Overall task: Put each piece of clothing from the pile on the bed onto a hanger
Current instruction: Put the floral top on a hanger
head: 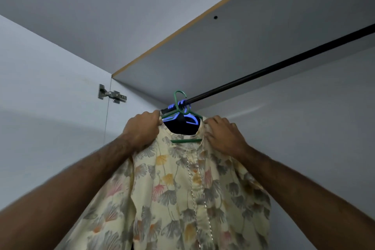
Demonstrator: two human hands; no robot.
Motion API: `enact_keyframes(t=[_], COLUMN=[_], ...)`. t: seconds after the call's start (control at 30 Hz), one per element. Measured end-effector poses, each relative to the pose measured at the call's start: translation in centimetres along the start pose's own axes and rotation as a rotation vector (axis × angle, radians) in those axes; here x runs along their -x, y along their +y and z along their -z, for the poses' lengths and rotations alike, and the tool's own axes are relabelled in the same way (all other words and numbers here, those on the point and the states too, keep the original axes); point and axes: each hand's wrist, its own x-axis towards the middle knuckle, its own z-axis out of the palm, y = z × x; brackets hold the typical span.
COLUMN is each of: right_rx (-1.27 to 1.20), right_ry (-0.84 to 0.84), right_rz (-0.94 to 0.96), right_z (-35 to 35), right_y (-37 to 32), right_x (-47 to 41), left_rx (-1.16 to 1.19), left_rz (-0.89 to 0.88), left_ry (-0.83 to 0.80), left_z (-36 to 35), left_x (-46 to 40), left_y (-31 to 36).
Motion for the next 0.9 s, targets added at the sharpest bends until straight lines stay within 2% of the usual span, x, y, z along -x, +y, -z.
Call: enact_keyframes(t=[0.27,0.67,0.9], right_rx=[-0.133,-0.281,-0.365], right_ry=[0.023,0.026,0.03], right_rz=[0.06,0.117,0.146], right_z=[-6.9,-12.5,-13.9], right_y=[4.0,8.7,9.5], right_x=[-2.9,-7.1,-7.8], left_rx=[-0.117,-0.233,-0.211], left_rz=[0.03,0.121,0.035], left_ry=[0.015,0.021,-0.07], left_z=[-5.3,-9.9,-10.9], left_x=[-5.3,-11.8,-13.9], left_y=[1.3,3.5,5.9])
